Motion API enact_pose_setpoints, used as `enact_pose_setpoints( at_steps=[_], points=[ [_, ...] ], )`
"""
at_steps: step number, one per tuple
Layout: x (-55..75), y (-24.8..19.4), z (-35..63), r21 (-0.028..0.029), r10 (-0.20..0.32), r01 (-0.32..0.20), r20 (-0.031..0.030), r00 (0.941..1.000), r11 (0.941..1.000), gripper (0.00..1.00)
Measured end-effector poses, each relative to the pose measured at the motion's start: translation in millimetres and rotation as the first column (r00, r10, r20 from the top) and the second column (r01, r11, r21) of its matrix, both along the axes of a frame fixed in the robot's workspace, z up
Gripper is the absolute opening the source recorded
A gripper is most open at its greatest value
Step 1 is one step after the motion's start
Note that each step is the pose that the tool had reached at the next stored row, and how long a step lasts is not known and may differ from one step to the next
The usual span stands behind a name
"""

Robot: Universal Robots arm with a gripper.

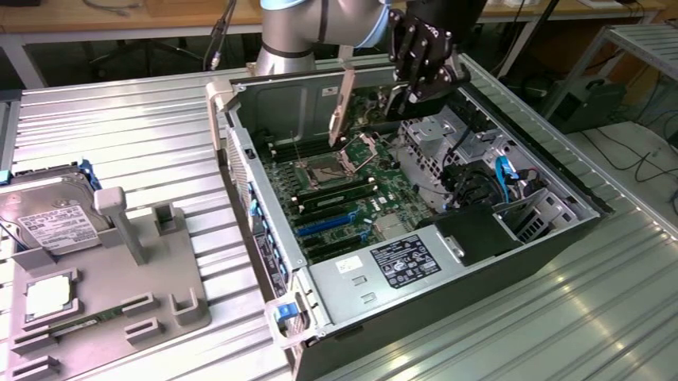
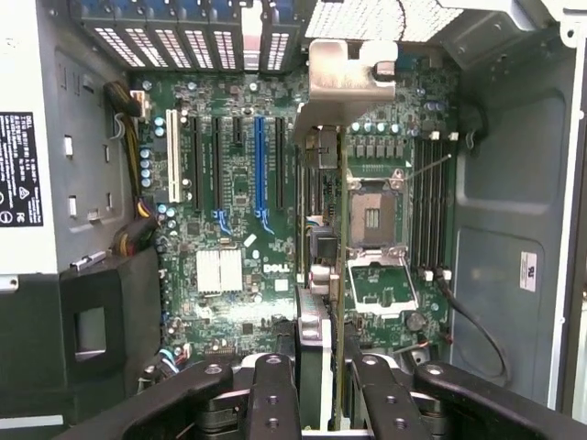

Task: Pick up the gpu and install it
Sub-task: 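Insert the gpu into the slot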

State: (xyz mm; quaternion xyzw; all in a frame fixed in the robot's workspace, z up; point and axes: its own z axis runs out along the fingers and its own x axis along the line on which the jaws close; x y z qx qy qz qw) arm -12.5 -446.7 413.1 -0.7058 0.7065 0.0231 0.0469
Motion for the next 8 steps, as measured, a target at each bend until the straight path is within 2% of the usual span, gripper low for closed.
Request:
enact_pose_setpoints(
  at_steps=[2,8],
  points=[
    [-3.4,0.0,-1.0,-0.0009,0.002,-0.002,-0.0032,1.0,1.0,0.28],
    [-8.8,-0.4,-2.2,-0.0007,0.002,-0.002,-0.0057,1.0,1.0,0.28]
  ],
)
